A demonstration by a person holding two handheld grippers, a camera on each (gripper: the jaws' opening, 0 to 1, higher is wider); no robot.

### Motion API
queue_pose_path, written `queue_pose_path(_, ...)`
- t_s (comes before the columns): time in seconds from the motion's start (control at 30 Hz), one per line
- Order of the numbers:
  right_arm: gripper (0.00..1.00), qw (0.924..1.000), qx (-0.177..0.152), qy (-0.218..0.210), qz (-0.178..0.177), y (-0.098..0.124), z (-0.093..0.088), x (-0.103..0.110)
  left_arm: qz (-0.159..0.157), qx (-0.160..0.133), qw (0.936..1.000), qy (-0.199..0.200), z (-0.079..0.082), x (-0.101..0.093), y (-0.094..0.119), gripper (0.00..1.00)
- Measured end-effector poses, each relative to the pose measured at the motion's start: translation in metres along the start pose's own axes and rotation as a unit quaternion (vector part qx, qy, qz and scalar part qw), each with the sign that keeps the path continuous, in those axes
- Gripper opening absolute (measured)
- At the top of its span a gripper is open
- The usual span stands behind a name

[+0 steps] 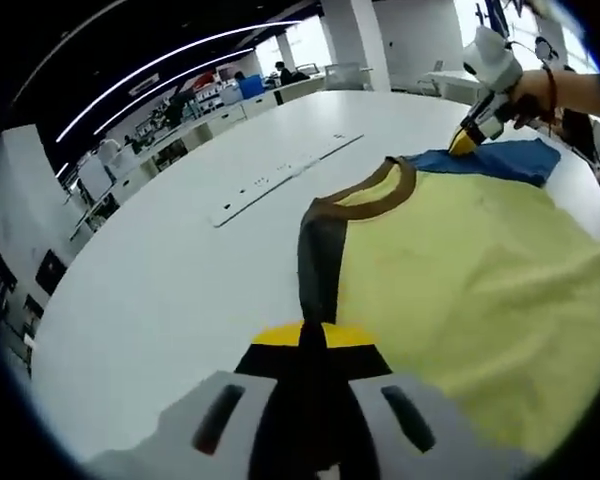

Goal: Fold the garment on the visible template until the final outline fits inside the template.

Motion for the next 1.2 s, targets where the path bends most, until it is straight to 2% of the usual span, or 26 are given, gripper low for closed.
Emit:
queue_pose_path(0.1, 0.0, 1.0, 0.0, -0.001, 0.0, 0.0, 0.0, 0.0, 0.003, -0.003, 1.0, 0.003, 0.002, 0.0, 0.004, 0.0)
queue_pose_path(0.27, 0.0, 1.0, -0.001, -0.005, -0.001, 0.0, 0.0, 0.0, 0.005, -0.017, 0.9998, -0.002, 0.015, -0.008, 0.018, 0.0)
queue_pose_path(0.37, 0.0, 1.0, -0.002, -0.008, -0.001, 0.0, 0.0, 0.0, 0.02, -0.022, 0.9991, -0.031, 0.025, -0.021, 0.031, 0.0)
queue_pose_path(0.47, 0.0, 0.9999, -0.002, -0.011, -0.002, 0.0, 0.0, 0.0, 0.019, -0.03, 0.9981, -0.051, 0.03, -0.04, 0.038, 0.0)
queue_pose_path(0.5, 0.0, 0.9999, -0.002, -0.011, -0.003, 0.0, 0.0, 0.0, 0.026, -0.029, 0.9967, -0.072, 0.031, -0.047, 0.039, 0.0)
queue_pose_path(0.53, 0.0, 0.9999, -0.002, -0.011, -0.003, 0.0, 0.0, 0.0, 0.036, -0.026, 0.9956, -0.083, 0.03, -0.051, 0.04, 0.0)
queue_pose_path(0.57, 0.0, 0.9999, -0.002, -0.011, -0.004, 0.0, 0.0, 0.0, 0.047, -0.023, 0.9914, -0.12, 0.03, -0.059, 0.042, 0.0)
queue_pose_path(0.63, 0.0, 0.9999, -0.003, -0.012, -0.004, 0.0, 0.0, 0.0, 0.068, -0.018, 0.9866, -0.147, 0.027, -0.068, 0.043, 0.0)
queue_pose_path(0.73, 0.0, 0.9999, -0.003, -0.014, -0.004, 0.0, 0.0, 0.0, 0.052, -0.015, 0.9839, -0.17, 0.022, -0.095, 0.04, 0.0)
queue_pose_path(0.87, 0.0, 0.9998, -0.004, -0.017, -0.002, 0.0, 0.0, -0.001, 0.049, -0.004, 0.9769, -0.208, 0.011, -0.115, 0.036, 0.0)
queue_pose_path(0.97, 0.0, 0.9998, -0.005, -0.019, -0.001, 0.0, 0.0, -0.001, 0.041, 0.007, 0.9764, -0.212, 0.004, -0.121, 0.033, 0.0)
queue_pose_path(1.2, 0.0, 0.9997, -0.006, -0.022, 0.0, 0.0, 0.0, -0.001, 0.008, 0.027, 0.9814, -0.19, -0.009, -0.129, 0.026, 0.0)
Point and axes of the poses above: the point that each gripper's makers call its tool centre point, and the gripper's own axes: y roughly backward along the fingers, x roughly to its left, z roughly out of its top, the point moved 2 cm from there along y, roughly backward along the fingers, and after that the axes turned 8 degrees about x, right-handed, at the moved point
